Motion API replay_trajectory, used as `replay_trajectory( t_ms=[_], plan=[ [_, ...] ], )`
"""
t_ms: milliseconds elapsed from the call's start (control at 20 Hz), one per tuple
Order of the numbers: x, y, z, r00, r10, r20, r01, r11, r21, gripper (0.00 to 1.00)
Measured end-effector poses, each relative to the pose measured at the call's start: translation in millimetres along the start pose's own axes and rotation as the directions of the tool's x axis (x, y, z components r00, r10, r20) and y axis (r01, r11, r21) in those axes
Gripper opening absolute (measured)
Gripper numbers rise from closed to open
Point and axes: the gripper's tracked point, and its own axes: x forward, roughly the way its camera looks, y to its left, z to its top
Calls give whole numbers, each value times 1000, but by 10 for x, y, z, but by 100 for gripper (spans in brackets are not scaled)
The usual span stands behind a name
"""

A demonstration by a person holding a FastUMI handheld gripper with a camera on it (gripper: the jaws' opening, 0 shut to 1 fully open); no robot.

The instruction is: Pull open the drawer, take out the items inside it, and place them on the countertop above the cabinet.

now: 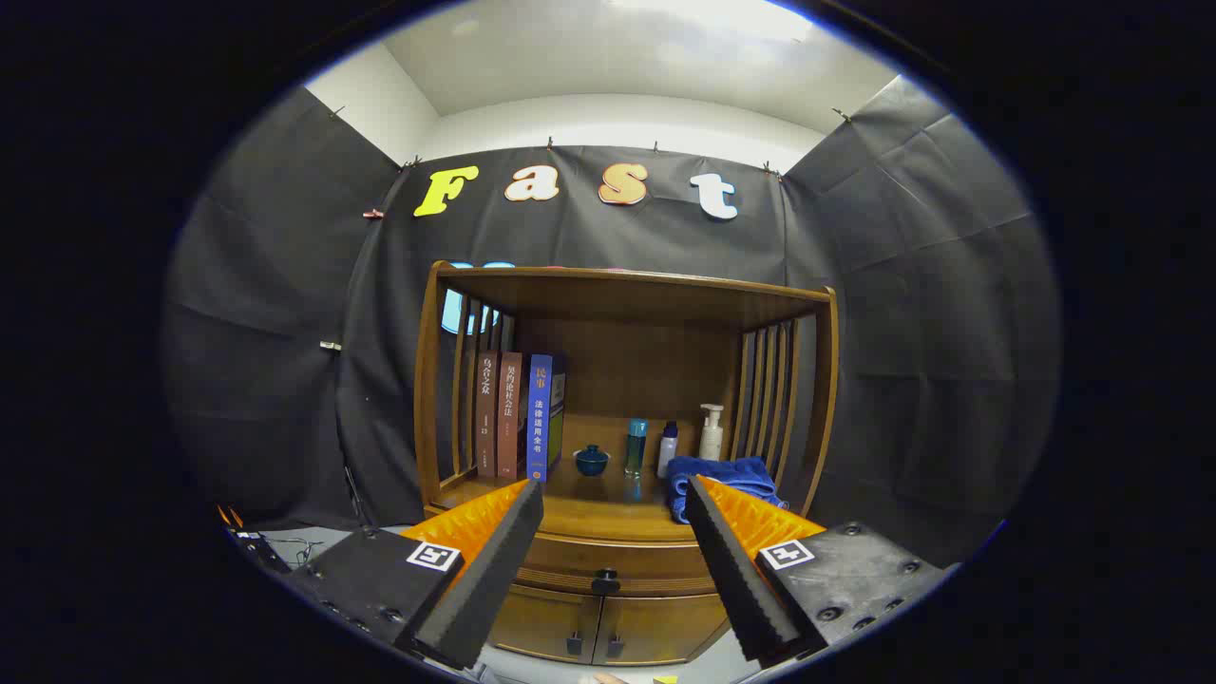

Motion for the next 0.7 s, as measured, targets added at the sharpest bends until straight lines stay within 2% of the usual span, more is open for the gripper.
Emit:
replay_trajectory(
  t_ms=[700],
  plan=[
    [-51, -81, 16, 1000, -12, 9, 12, 1000, 20, 99]
  ],
)
